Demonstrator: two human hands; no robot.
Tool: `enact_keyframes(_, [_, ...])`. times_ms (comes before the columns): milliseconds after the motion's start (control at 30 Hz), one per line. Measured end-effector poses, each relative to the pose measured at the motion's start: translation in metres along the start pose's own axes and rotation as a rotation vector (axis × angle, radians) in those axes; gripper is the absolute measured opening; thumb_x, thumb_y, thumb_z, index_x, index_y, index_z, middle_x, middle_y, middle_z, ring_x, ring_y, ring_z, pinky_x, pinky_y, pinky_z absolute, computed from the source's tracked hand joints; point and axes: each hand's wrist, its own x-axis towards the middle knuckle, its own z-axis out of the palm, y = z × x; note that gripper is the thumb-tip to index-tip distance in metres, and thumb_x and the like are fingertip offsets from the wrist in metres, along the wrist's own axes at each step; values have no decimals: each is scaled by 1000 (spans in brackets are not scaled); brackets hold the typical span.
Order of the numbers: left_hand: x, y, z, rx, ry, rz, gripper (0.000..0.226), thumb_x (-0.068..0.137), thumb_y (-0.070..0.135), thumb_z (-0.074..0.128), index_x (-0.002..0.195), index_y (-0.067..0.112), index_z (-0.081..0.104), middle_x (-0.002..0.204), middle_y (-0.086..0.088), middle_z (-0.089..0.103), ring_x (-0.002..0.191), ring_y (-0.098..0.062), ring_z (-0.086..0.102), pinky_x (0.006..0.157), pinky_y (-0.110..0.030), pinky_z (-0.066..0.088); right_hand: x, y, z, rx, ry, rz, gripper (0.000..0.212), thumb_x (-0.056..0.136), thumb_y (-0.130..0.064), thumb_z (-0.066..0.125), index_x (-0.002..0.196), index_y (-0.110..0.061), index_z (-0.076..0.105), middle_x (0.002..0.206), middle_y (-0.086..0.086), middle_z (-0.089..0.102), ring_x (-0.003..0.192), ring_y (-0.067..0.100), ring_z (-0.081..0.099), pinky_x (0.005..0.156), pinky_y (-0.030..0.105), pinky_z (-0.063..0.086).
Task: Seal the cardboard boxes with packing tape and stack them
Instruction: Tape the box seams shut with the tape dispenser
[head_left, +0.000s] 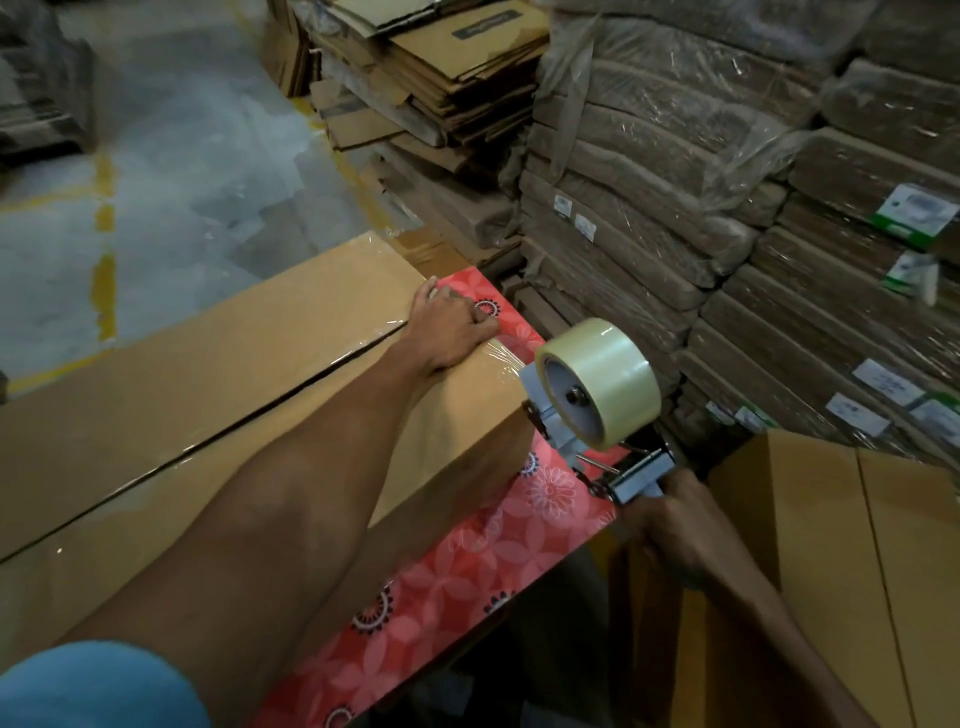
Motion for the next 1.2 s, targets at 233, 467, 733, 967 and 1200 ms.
enact_keyframes(233, [0,-3,1,36,-26,13,68,79,67,18,79,28,74,93,4,70,115,-19,51,123,-45,6,12,27,1,8,-1,7,19,75,-9,66,68,-15,49,91,10,55,74,21,53,55,28,38])
enact_keyframes(467, [-4,3,-2,35,-43,35,45,95,52,36,57,33,49,90,2,64,119,-22,51,123,-46,8,12,35,5,80,31,26,21,67,-13,66,78,-16,48,89,8,52,73,22,52,55,29,37])
enact_keyframes(733, [-41,31,13,-158,55,538,53,107,44,27,105,13,70,105,-7,69,107,-24,60,112,-48,33,41,45,28,57,1,-30,26,57,-11,54,34,-21,47,40,-9,48,42,7,47,54,32,37])
enact_keyframes(967, [-51,34,12,-166,-61,501,47,106,38,28,126,15,63,125,-3,65,119,-18,52,118,-43,24,43,56,42,521,-95,127,10,65,0,53,63,-7,47,59,15,41,45,23,41,47,33,38])
enact_keyframes(1200, [-53,47,15,-53,-25,391,39,90,58,54,106,25,65,102,7,61,99,-11,46,107,-38,35,49,94,69,760,101,260,9,75,-5,54,68,-8,50,50,3,39,37,15,37,41,21,29])
